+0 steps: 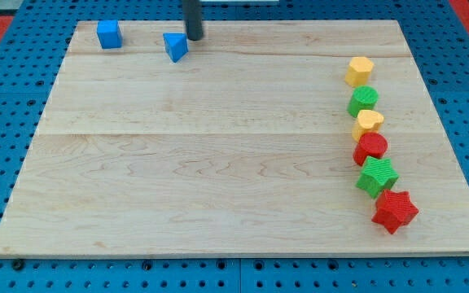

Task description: Move yellow heart towards top left

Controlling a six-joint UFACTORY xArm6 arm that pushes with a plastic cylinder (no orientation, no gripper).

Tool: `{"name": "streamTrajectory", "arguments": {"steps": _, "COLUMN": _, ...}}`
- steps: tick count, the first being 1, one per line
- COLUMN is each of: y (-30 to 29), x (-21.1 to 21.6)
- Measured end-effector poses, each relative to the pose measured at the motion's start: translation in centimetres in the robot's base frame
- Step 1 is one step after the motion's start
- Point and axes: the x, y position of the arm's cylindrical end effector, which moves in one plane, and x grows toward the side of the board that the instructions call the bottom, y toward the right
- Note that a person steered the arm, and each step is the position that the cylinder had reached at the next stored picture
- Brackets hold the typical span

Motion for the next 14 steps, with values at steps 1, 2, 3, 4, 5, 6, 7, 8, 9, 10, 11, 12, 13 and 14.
{"name": "streamTrajectory", "arguments": {"steps": 1, "y": -0.8, "x": 2.3}}
{"name": "streamTrajectory", "arguments": {"steps": 2, "y": -9.8, "x": 1.9}}
{"name": "streamTrajectory", "arguments": {"steps": 3, "y": -12.4, "x": 1.5}}
{"name": "streamTrajectory", "arguments": {"steps": 4, "y": -10.6, "x": 1.5}}
{"name": "streamTrajectory", "arguments": {"steps": 5, "y": -10.4, "x": 1.5}}
{"name": "streamTrajectory", "arguments": {"steps": 6, "y": -10.4, "x": 1.5}}
{"name": "streamTrajectory", "arguments": {"steps": 7, "y": -10.3, "x": 1.5}}
{"name": "streamTrajectory", "arguments": {"steps": 8, "y": -10.2, "x": 1.5}}
{"name": "streamTrajectory", "arguments": {"steps": 9, "y": -9.7, "x": 1.5}}
{"name": "streamTrajectory", "arguments": {"steps": 10, "y": -9.2, "x": 1.5}}
{"name": "streamTrajectory", "arguments": {"steps": 11, "y": -8.4, "x": 1.5}}
{"name": "streamTrajectory", "arguments": {"steps": 12, "y": -1.7, "x": 1.5}}
{"name": "streamTrajectory", "arguments": {"steps": 13, "y": 9.7, "x": 1.9}}
{"name": "streamTrajectory", "arguments": {"steps": 14, "y": 20.3, "x": 5.0}}
